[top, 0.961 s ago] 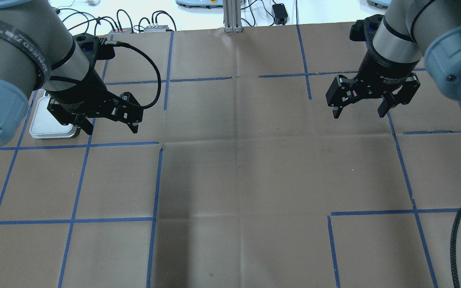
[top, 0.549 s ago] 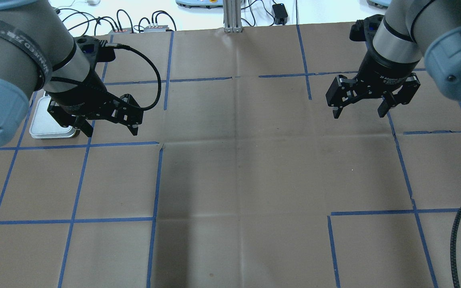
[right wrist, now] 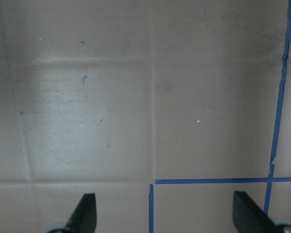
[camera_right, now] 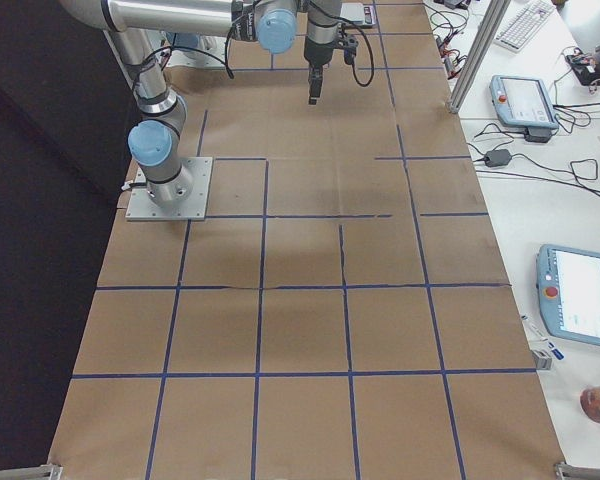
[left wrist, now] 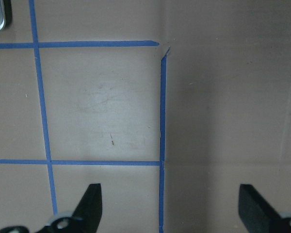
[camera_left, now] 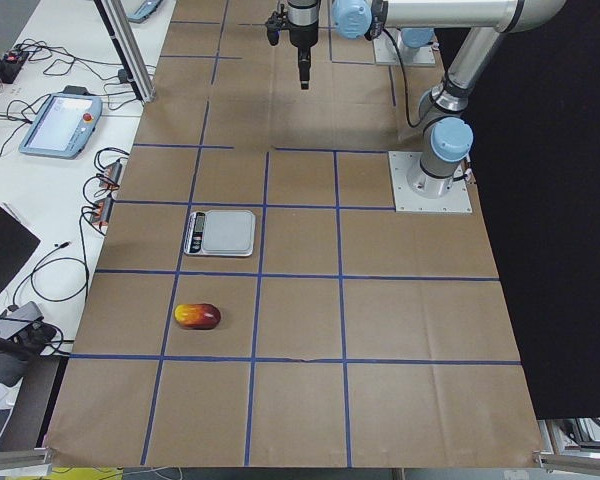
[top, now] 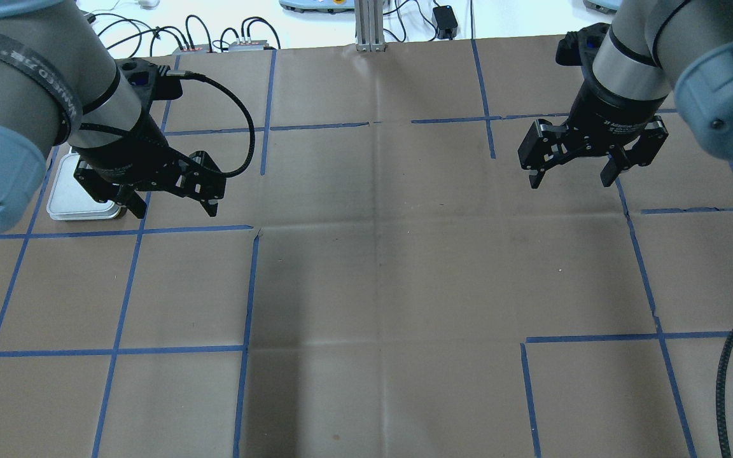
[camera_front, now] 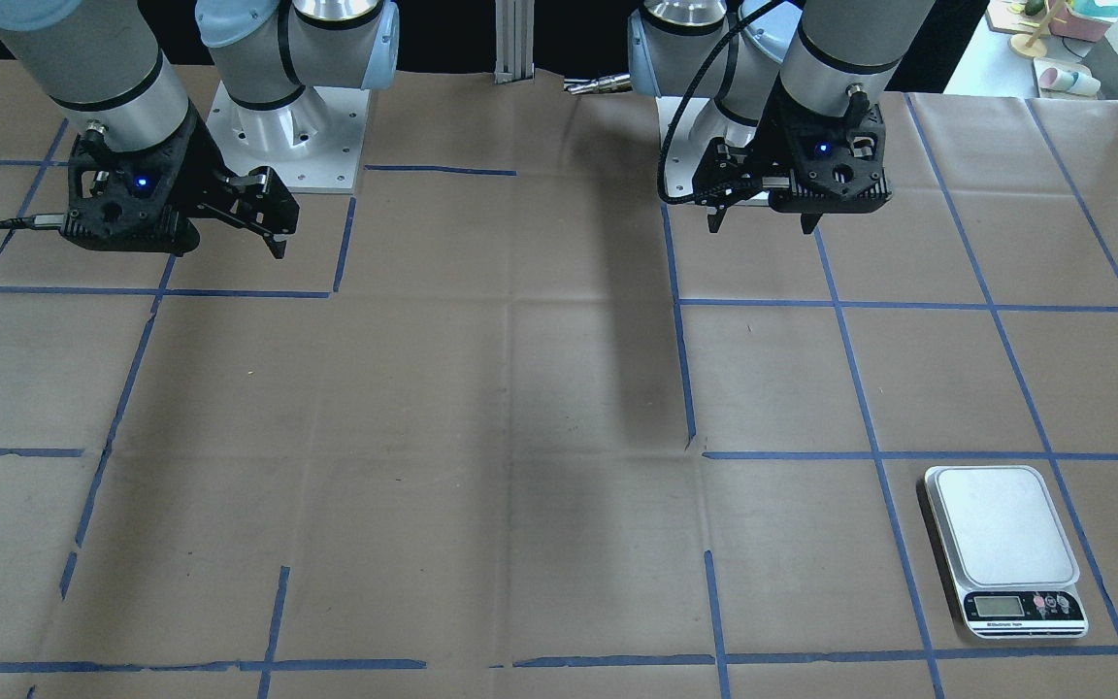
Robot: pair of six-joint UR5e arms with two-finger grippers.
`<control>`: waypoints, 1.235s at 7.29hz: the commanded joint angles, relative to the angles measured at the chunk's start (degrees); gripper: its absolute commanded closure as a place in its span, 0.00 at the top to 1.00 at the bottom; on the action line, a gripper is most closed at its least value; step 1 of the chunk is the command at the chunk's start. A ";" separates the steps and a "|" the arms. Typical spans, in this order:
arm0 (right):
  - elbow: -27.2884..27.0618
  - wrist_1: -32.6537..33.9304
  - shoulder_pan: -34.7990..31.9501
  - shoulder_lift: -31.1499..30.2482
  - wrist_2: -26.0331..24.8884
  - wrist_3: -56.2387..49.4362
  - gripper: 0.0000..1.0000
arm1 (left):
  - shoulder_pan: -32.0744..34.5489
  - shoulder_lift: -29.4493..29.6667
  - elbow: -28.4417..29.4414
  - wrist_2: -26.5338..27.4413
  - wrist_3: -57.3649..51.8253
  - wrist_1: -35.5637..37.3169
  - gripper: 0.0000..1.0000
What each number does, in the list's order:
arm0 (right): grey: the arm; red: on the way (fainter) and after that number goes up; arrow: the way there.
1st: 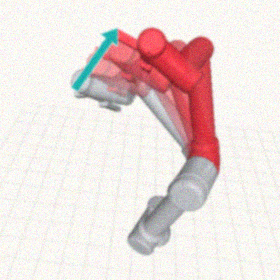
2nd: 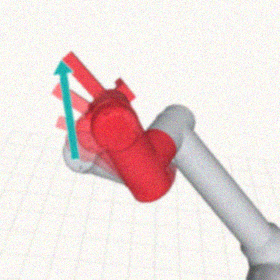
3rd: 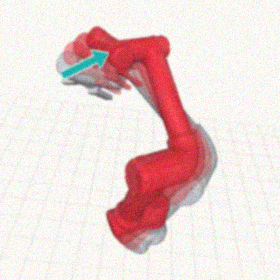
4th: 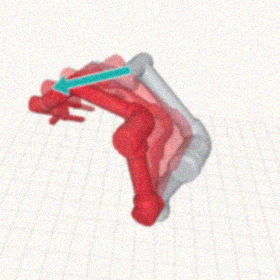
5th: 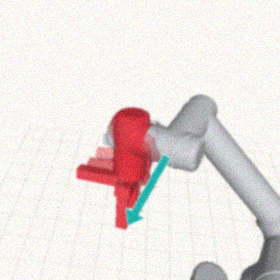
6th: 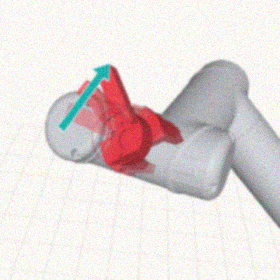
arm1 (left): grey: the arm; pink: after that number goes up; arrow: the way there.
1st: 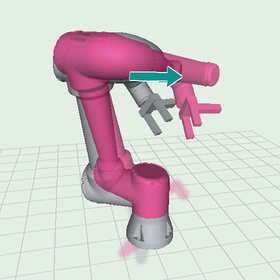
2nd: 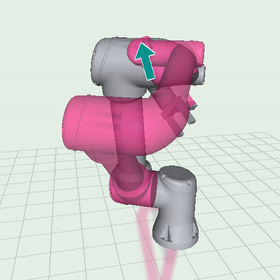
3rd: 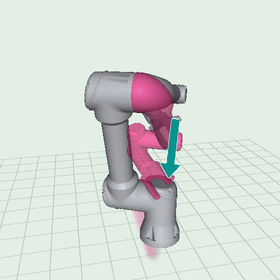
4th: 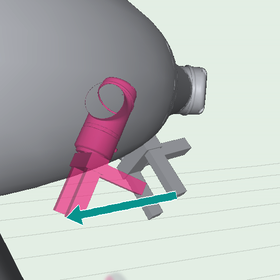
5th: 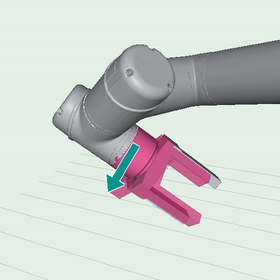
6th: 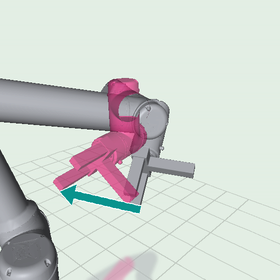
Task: Weigh mango
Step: 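Move the left gripper past the scale toward the mango at the table edge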
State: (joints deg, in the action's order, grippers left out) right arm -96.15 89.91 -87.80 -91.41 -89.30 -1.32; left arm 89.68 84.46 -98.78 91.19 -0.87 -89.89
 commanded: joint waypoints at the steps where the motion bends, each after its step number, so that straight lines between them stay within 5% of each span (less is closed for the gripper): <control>1: 0.00 0.00 0.00 0.00 0.09 0.00 1.00 | -4.92 0.61 -0.10 -0.13 -4.29 0.33 1.00; 5: 0.00 0.00 0.00 0.00 0.00 0.00 1.00 | -18.01 2.88 -0.01 3.35 -13.00 0.50 1.00; 9: 0.00 0.00 0.00 0.00 0.00 0.00 1.00 | -26.02 10.51 1.82 3.82 -20.73 11.45 1.00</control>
State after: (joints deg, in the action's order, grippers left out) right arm -96.15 89.91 -87.80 -91.40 -89.30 -1.32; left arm 66.94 91.35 -98.12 94.92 -18.99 -82.64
